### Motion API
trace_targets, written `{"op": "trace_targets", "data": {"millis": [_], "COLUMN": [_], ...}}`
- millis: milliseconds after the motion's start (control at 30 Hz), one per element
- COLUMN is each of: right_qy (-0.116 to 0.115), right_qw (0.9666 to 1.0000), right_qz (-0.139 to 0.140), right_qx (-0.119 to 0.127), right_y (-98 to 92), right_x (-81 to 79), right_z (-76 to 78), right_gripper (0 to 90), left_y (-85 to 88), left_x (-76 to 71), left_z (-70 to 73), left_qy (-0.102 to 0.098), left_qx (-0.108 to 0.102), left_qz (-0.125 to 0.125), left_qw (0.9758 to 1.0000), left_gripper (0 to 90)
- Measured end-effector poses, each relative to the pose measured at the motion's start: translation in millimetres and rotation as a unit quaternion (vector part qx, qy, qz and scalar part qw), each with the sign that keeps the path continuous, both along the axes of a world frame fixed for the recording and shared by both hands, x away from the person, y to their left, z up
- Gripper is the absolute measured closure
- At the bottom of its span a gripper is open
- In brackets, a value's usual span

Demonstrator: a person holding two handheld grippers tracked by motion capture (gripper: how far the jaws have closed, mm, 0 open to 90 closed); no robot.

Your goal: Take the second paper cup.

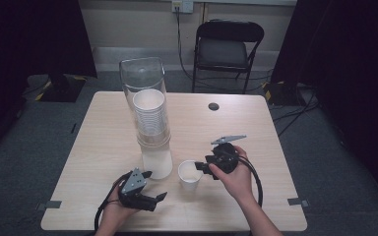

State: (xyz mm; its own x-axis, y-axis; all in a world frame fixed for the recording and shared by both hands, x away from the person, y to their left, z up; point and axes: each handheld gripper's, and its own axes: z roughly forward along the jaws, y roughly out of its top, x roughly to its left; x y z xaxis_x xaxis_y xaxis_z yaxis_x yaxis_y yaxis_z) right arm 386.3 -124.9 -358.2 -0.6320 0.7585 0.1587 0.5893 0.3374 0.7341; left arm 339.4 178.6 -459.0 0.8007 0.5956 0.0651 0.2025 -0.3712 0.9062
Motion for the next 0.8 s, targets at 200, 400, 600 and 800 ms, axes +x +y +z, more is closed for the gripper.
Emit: {"op": "trace_targets", "data": {"millis": [200,400,600,800], "right_qy": [-0.067,-0.090,-0.075,-0.063], "right_qw": [0.9962,0.9937,0.9957,0.9963], "right_qz": [0.056,0.065,0.041,-0.003], "right_qx": [-0.004,-0.014,-0.036,-0.057], "right_y": [-26.3,-75.0,-122.2,-144.1], "right_x": [-24.9,-50.7,-53.2,-46.2], "right_z": [-4.2,-30.9,-69.4,-97.2], "right_gripper": [27.5,17.6,15.6,16.9], "left_y": [19.3,39.4,61.1,74.8], "left_x": [0.5,-0.8,-1.4,-1.3], "left_z": [-1.0,-1.2,-5.4,-12.2], "left_qy": [0.020,0.032,0.051,0.066], "left_qx": [-0.001,0.012,0.029,0.048], "left_qz": [0.009,0.015,0.029,0.039], "left_qw": [0.9997,0.9993,0.9979,0.9959], "left_gripper": [5.1,4.6,3.9,3.7]}}
